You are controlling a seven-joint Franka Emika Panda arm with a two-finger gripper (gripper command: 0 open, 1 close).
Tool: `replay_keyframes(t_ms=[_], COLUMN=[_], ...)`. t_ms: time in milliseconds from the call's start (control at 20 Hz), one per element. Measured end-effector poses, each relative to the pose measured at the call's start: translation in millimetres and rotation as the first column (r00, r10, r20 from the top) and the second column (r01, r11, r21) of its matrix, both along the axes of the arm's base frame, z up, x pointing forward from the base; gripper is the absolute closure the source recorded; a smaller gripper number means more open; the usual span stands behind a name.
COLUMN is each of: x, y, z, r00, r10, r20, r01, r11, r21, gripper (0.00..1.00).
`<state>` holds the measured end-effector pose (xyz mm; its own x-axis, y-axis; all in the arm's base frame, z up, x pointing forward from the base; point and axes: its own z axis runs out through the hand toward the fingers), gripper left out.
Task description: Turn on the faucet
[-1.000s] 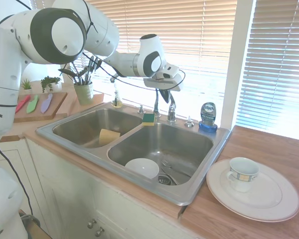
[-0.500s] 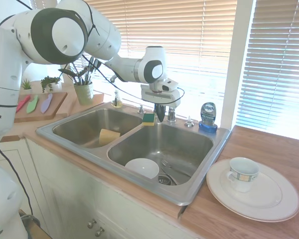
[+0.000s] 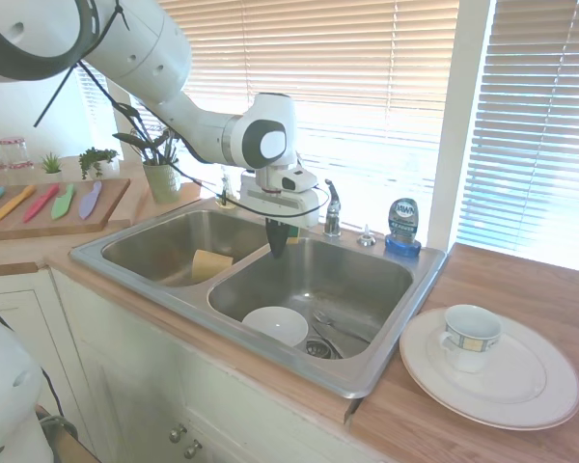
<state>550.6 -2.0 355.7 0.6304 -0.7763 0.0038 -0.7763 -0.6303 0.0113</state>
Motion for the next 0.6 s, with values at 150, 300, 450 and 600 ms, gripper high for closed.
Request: replay_keyframes(t_ms=[150,300,450,600], x=[-30,-55,-73,-83], y=[8,12,11,11], z=[6,8,7,7], r00=[1.000,1.000,1.000,1.000], r10=[0.000,0.000,-0.009,-0.013], r20=[0.000,-0.002,-0.006,0.000], r01=[0.000,0.000,0.009,0.013], r11=[1.000,1.000,1.000,1.000], r21=[0.001,0.001,-0.005,-0.005], gripper=[1.00,1.00,0.00,0.00])
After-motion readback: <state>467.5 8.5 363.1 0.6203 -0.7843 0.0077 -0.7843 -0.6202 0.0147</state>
